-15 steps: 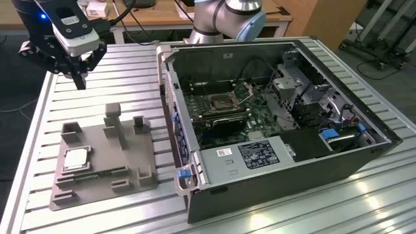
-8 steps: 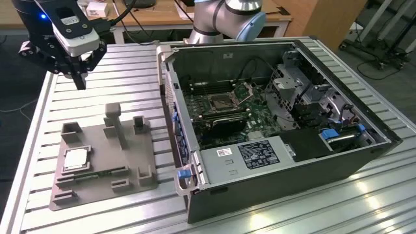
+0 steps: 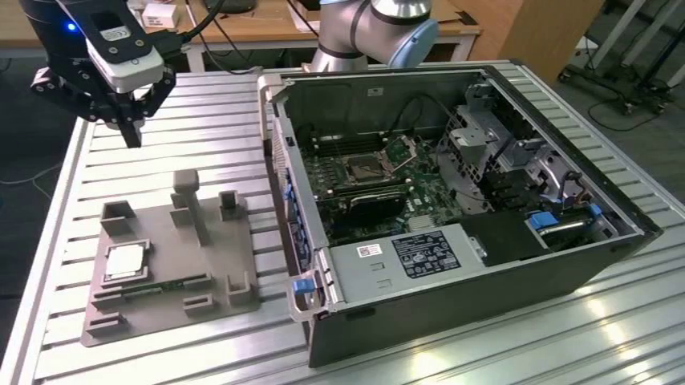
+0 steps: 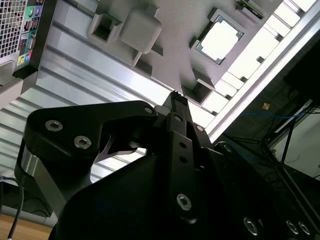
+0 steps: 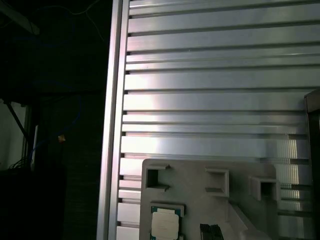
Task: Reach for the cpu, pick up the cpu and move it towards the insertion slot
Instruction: 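Reach for the cpu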
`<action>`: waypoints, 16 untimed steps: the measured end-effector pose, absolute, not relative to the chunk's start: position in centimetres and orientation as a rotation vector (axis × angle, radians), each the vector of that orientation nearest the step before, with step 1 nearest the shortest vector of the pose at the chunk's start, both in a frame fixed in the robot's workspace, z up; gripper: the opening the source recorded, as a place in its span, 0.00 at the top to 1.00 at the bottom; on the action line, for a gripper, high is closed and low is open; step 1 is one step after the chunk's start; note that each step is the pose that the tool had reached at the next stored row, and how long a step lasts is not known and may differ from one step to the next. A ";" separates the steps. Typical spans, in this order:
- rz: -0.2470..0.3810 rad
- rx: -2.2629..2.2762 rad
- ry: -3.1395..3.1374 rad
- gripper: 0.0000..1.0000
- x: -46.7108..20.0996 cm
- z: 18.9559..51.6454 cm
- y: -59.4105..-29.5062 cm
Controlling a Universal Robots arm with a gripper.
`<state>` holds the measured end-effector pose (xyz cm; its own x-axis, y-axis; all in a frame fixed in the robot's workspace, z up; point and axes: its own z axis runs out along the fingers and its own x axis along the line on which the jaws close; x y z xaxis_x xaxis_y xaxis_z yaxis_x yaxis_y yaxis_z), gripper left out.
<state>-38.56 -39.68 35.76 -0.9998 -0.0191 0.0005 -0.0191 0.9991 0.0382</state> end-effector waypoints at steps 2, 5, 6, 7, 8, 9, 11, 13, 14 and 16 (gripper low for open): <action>-0.060 0.030 -3.140 0.89 -38.6 35.8 -39.7; -0.060 0.030 -3.140 0.89 -38.7 35.8 -39.7; -0.060 0.030 -3.140 0.89 -38.9 35.7 -39.7; -0.060 0.030 -3.140 0.89 -39.0 35.8 -39.7; -0.060 0.030 -3.140 0.89 -39.1 35.7 -39.7; -0.060 0.030 -3.140 0.89 -39.2 35.7 -39.7; -0.060 0.030 -3.140 0.89 -39.4 35.7 -39.7; -0.060 0.030 -3.140 0.89 -39.4 35.7 -39.7; -0.060 0.030 -3.140 0.89 -39.4 35.7 -39.7; -0.060 0.030 -3.140 0.89 -39.4 35.7 -39.7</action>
<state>-39.42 -39.68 35.73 -0.9998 -0.0191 0.0007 -0.0191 0.9991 0.0382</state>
